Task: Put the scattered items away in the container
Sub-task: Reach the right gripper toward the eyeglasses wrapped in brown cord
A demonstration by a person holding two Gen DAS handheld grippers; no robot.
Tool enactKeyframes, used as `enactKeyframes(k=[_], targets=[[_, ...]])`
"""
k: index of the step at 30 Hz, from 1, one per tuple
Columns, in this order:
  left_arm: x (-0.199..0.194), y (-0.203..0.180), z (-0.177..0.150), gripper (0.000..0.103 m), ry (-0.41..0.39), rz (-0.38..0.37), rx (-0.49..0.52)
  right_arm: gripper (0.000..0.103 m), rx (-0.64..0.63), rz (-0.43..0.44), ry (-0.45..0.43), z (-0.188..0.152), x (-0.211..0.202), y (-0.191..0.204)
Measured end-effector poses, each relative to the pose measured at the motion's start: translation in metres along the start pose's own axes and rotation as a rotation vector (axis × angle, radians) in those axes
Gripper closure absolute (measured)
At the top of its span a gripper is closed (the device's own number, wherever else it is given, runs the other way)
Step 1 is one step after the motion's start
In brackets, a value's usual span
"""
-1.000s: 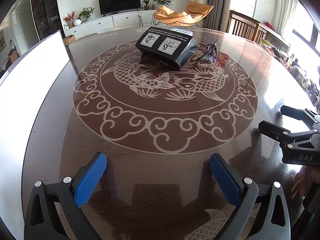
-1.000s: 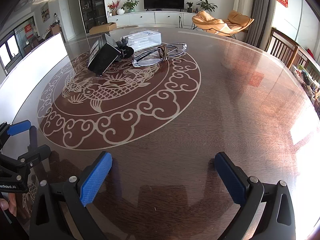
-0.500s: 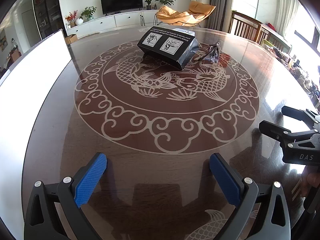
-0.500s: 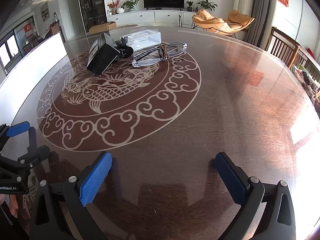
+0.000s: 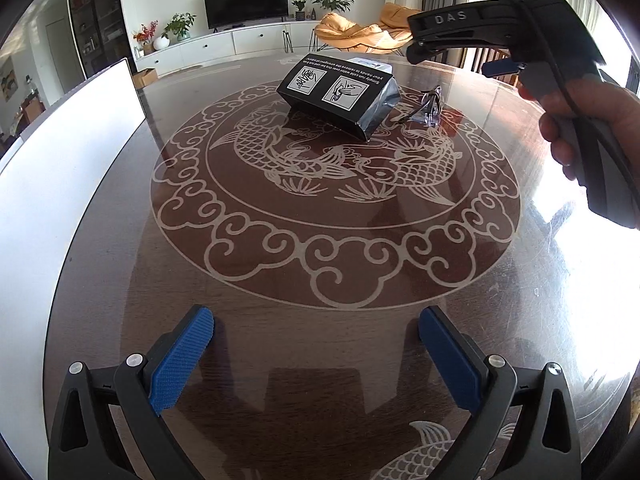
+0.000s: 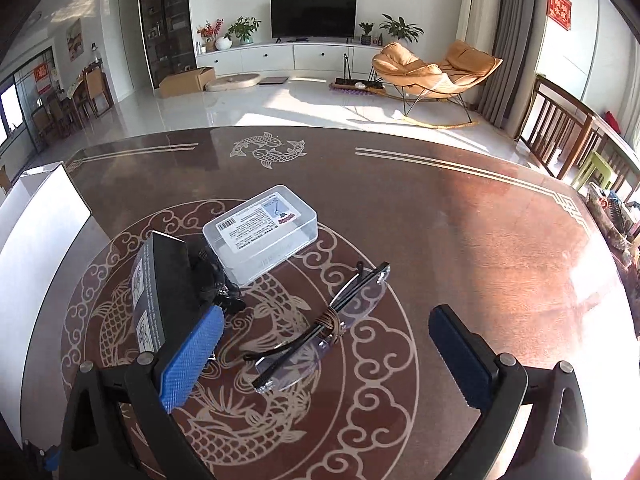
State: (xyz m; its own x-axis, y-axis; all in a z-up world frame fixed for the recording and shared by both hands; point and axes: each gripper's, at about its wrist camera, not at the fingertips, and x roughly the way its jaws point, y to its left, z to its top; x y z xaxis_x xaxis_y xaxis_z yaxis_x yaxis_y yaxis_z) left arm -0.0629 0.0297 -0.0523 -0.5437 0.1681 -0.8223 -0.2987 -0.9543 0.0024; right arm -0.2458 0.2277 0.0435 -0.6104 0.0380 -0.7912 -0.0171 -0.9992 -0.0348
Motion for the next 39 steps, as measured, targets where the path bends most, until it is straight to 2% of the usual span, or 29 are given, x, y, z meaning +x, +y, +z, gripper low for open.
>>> enactKeyframes(k=[3, 6, 7, 10, 14, 19, 22, 24, 31, 34, 37, 39], targets=[[0.0, 0.0, 0.0, 0.0, 0.0, 0.0, 0.0, 0.001, -0.111, 0.124, 0.009, -0.007, 0.004, 0.032], [0.0, 0.0, 0.0, 0.0, -0.001, 0.0, 0.0, 0.001, -0.196, 0.371, 0.029, -0.026, -0.008, 0.055], [0.0, 0.0, 0.0, 0.0, -0.001, 0.0, 0.0, 0.001, -0.214, 0.402, 0.023, -0.033, -0.015, 0.058], [0.0, 0.0, 0.0, 0.0, -0.001, 0.0, -0.001, 0.001, -0.199, 0.352, -0.019, -0.053, -0.033, 0.046], [0.001, 0.001, -0.001, 0.0, -0.002, 0.001, -0.001, 0.001, -0.064, 0.228, -0.005, -0.074, -0.037, 0.005], [0.0, 0.002, -0.001, 0.0, -0.002, 0.002, -0.002, 0.001, 0.093, 0.258, 0.04, -0.08, -0.024, -0.029], [0.0, 0.002, -0.001, 0.0, -0.002, 0.002, -0.002, 0.001, 0.223, 0.273, 0.05, -0.066, -0.01, -0.04], [0.0, 0.002, -0.001, 0.0, -0.002, 0.002, -0.002, 0.001, 0.281, 0.252, 0.073, -0.055, 0.004, -0.041], [0.0, 0.002, -0.001, 0.0, -0.002, 0.002, -0.002, 0.0, 0.295, 0.034, 0.112, -0.029, 0.04, -0.036], [0.0, 0.001, -0.001, 0.0, -0.002, 0.002, -0.002, 0.0, 0.254, -0.012, 0.113, -0.027, 0.042, -0.03], [0.0, 0.002, -0.001, 0.0, -0.002, 0.002, -0.003, 0.0, 0.158, -0.075, 0.122, -0.027, 0.046, -0.018], [0.0, 0.002, 0.0, 0.0, -0.003, 0.002, -0.003, 0.0, 0.161, -0.072, 0.109, -0.028, 0.045, -0.019]])
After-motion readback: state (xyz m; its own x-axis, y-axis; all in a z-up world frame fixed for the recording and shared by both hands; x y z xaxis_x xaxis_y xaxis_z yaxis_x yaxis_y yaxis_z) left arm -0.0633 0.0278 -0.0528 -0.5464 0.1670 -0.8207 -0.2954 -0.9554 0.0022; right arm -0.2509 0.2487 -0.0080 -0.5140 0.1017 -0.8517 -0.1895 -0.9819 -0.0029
